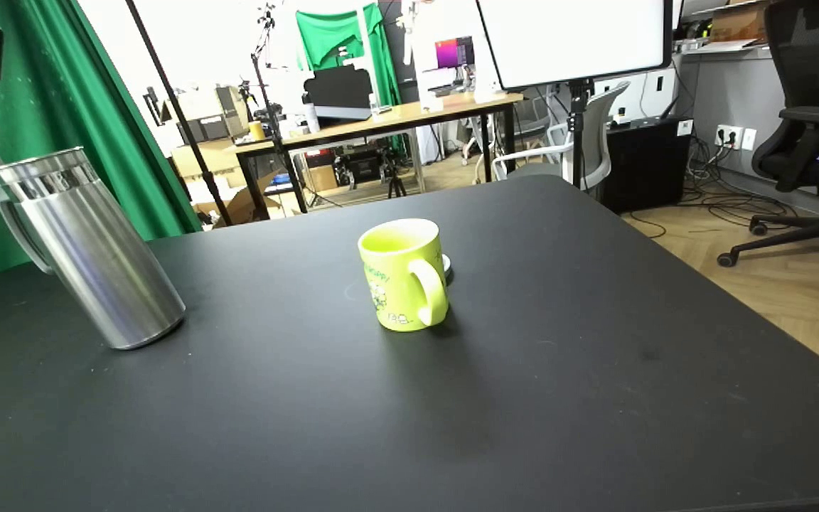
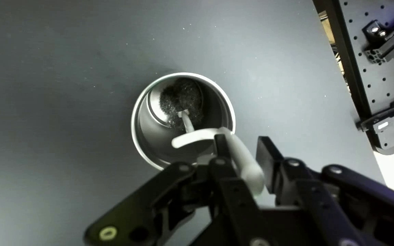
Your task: Use the brush to scrub inside the flask
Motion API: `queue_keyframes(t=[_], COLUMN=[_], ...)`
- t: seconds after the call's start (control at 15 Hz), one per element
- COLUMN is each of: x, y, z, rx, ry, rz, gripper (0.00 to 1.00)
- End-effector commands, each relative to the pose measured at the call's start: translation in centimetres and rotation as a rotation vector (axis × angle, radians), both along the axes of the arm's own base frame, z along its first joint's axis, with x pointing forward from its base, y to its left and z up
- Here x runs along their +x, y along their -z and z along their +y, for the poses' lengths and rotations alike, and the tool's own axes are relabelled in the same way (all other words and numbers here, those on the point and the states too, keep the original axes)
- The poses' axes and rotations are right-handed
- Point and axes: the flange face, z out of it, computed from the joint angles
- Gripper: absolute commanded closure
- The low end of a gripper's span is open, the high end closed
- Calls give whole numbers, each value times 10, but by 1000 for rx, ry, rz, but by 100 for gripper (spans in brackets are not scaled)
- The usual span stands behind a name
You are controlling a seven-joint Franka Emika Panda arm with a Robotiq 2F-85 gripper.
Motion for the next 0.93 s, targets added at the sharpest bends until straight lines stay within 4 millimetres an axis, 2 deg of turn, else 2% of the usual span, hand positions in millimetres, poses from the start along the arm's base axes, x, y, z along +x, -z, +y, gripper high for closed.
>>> queue_keyframes(t=[0.0,0.27,0.47,0.67,0.87], x=[0,4,10,14,13], y=[-14,-22,-38,-67,-106], z=[-9,-20,-25,-25,-25], rx=[0,-4,-16,-22,-24], ry=[81,126,135,120,109], rz=[-41,-54,-56,-28,-11], gripper=[99,96,96,96,96])
